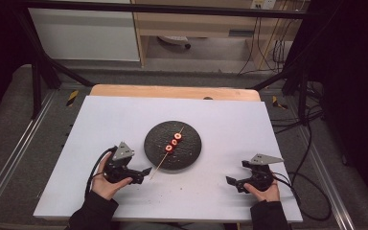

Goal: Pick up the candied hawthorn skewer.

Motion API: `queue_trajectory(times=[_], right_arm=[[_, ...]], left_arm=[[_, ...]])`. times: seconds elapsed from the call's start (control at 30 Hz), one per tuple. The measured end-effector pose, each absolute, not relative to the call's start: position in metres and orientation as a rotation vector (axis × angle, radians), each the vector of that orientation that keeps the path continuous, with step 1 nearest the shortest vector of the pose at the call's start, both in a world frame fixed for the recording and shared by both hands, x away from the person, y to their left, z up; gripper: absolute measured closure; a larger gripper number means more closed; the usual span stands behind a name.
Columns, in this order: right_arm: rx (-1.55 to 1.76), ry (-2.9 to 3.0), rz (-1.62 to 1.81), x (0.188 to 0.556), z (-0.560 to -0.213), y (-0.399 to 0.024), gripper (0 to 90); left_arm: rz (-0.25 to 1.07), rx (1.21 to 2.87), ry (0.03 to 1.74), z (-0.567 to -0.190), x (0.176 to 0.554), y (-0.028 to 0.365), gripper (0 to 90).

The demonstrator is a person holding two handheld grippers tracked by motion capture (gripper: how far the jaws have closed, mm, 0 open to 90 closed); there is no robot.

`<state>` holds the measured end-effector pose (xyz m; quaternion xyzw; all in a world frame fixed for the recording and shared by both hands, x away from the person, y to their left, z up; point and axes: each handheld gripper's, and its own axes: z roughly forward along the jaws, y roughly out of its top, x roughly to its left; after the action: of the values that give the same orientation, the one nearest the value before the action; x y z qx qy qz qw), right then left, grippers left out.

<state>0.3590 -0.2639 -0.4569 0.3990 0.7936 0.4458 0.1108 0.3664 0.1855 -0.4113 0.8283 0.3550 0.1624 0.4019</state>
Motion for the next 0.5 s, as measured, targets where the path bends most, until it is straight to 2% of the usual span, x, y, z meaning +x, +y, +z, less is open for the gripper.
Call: queue_trajectory(times=[0.17, 0.5], right_arm=[[1.171, 2.333, 1.309, 0.359, -0.457, -0.264, 0.7], [1.176, 2.332, 1.310, 0.359, -0.457, -0.264, 0.7]], left_arm=[[0.397, 2.109, 0.899, -0.410, 0.375, 0.170, 9.9], [0.380, 2.164, 0.923, -0.410, 0.391, 0.143, 21.0]])
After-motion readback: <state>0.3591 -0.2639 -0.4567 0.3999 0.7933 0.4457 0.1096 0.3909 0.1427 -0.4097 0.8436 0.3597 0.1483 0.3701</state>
